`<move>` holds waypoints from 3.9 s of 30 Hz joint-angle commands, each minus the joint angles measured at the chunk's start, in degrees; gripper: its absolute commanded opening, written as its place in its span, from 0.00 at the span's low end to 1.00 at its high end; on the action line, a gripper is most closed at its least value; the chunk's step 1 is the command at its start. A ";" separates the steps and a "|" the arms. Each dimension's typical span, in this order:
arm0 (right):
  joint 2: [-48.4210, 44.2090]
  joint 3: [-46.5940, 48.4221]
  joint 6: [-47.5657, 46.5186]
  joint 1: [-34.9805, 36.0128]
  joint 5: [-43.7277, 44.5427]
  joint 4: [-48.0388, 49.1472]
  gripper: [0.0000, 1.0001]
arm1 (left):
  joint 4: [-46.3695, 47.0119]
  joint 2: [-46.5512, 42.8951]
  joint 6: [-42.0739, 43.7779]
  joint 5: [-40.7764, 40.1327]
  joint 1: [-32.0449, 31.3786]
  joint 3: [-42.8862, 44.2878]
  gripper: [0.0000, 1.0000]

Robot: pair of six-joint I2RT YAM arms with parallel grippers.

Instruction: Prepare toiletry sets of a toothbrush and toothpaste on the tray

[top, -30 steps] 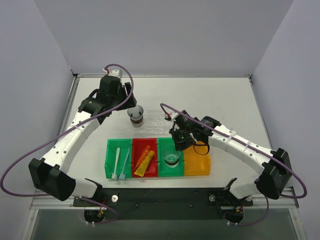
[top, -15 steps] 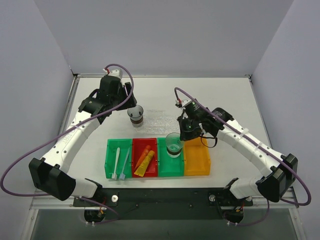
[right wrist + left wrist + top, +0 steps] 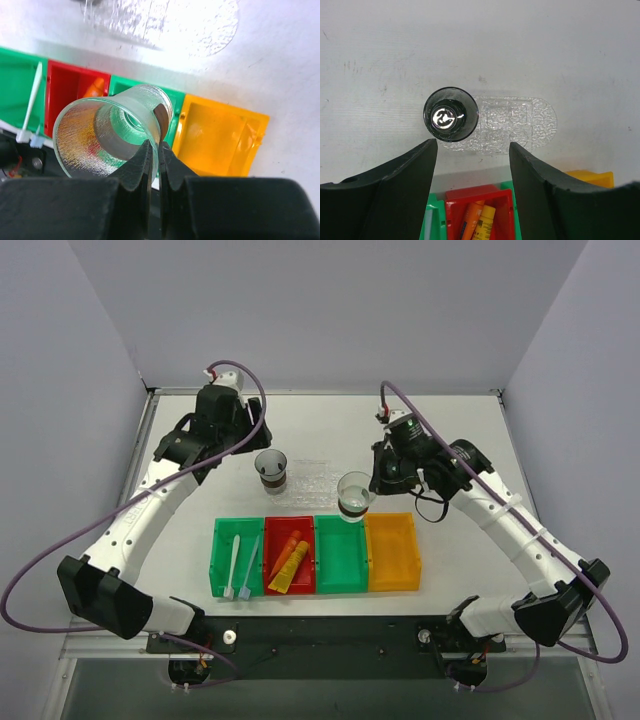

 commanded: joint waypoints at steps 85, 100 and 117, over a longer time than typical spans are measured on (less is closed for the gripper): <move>25.31 -0.09 -11.67 -12.38 -5.70 24.70 0.00 | -0.32 2.50 3.99 7.47 3.42 5.59 0.70; 25.84 -0.44 -12.29 -12.29 -5.27 24.44 0.00 | -0.05 1.44 3.90 7.47 3.86 4.53 0.70; 25.93 -0.09 -12.38 -12.38 -4.65 23.82 0.11 | 0.03 1.00 3.64 7.47 4.21 3.92 0.70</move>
